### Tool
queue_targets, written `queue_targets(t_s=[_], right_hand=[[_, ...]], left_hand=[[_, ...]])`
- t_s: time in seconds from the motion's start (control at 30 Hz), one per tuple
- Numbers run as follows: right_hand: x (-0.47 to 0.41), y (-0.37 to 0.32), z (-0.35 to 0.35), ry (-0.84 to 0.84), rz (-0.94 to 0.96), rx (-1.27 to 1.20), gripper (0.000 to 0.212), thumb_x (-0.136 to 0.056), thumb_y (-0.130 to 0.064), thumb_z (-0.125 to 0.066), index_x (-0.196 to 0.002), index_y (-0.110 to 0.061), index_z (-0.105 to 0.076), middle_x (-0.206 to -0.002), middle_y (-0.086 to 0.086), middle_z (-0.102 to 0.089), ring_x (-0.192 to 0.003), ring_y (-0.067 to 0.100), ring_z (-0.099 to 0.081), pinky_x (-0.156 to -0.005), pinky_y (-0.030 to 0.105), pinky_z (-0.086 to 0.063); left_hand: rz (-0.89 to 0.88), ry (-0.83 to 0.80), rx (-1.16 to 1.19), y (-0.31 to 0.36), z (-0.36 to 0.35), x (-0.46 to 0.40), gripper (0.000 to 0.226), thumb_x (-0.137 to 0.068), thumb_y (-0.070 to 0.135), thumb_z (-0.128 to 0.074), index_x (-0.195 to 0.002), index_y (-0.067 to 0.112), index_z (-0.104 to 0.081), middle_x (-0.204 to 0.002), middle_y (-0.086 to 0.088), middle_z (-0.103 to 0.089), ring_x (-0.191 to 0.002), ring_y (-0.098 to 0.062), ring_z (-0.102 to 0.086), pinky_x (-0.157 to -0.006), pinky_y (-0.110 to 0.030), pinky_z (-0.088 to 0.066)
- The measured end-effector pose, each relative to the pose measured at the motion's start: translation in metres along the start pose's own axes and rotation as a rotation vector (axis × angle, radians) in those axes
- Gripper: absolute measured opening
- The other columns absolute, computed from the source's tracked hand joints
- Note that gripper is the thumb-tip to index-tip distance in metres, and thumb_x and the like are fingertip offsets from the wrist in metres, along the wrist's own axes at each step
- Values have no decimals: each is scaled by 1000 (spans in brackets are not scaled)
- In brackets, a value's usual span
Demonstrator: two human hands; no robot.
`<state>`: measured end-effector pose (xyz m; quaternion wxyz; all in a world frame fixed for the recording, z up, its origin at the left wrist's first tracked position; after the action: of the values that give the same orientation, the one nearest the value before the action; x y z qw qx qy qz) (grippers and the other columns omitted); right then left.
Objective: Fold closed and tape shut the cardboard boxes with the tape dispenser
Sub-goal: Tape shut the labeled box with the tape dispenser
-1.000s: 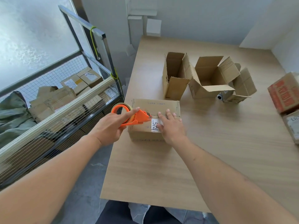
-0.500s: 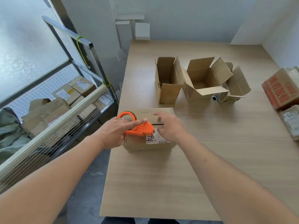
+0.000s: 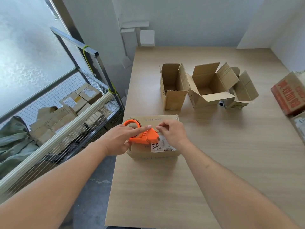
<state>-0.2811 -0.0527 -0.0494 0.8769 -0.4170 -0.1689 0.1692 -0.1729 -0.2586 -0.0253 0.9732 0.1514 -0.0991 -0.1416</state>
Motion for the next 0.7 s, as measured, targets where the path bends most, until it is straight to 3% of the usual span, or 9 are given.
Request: queue_targets(t_s=[0.1, 0.2, 0.27, 0.37, 0.43, 0.57, 0.63, 0.7], right_hand=[[1, 5, -3, -6, -46, 23, 8, -93, -20, -72, -89, -18, -78, -86, -5, -76, -82, 9, -66, -75, 24, -48], [0, 8, -3, -46, -107, -37, 11, -94, -16, -70, -86, -19, -77, -81, -5, -74, -82, 12, -67, -74, 25, -51], [-2, 8, 0, -61, -139, -138, 10, -93, -12, -71, -85, -13, -77, -78, -3, -74, -76, 11, -68, -69, 20, -51], [-1, 12, 13, -38, -192, -251, 9, -93, -9, -73, -84, -11, -77, -80, 5, -74, -73, 11, -68, -67, 24, -58], [0, 17, 23, -29, -199, -258, 9, -93, -8, -73, -85, -10, -77, -76, 1, -72, -67, 5, -67, -58, 17, -55], [6, 19, 34, -8, -168, -219, 6, -92, -12, -76, -86, -11, -79, -72, 1, -72, -64, 4, -64, -56, 11, -48], [9, 21, 39, 14, -164, -201, 6, -92, -16, -76, -86, -16, -80, -74, 1, -74, -72, 11, -68, -65, 19, -53], [10, 26, 43, 46, -172, -187, 7, -91, -16, -76, -86, -19, -81, -72, -1, -74, -78, 18, -72, -73, 30, -59]], left_hand=[[-14, -3, 83, 2, 7, 2, 84, -101, 34, -60, -155, 59, -1, -102, 16, -55, -71, -9, -51, -68, -28, -41], [-20, -5, 107, 2, 14, 3, 71, -103, 45, -51, -156, 58, -4, -96, 9, -59, -72, -11, -55, -64, -30, -46], [-16, -6, 137, 0, 19, 4, 68, -104, 45, -49, -156, 58, -7, -95, 9, -61, -73, -12, -57, -65, -34, -50], [-11, 13, 149, -4, 27, 9, 67, -104, 40, -51, -157, 55, -13, -78, 25, -53, -66, -5, -54, -59, -18, -41], [15, 16, 160, -14, 30, 15, 67, -103, 35, -52, -156, 56, -17, -67, 21, -51, -58, -9, -52, -53, -18, -37], [34, 7, 184, -18, 35, 14, 61, -100, 41, -49, -152, 61, -23, -79, 29, -56, -58, -11, -53, -52, -18, -39], [38, 25, 203, -12, 39, 6, 58, -99, 50, -47, -151, 62, -24, -88, 36, -56, -67, -6, -57, -57, -16, -42], [42, 28, 208, -9, 40, -4, 58, -97, 59, -45, -150, 63, -24, -99, 33, -55, -74, -6, -59, -62, -16, -43]])
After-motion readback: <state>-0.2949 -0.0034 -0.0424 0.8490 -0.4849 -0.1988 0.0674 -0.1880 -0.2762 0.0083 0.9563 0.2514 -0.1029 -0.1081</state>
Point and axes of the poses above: each hand's wrist, its own x-axis away from the middle knuckle, its own z-axis out of the back of the hand, y = z × x, the point moved 3 cm from there along -x, towards the middle knuckle
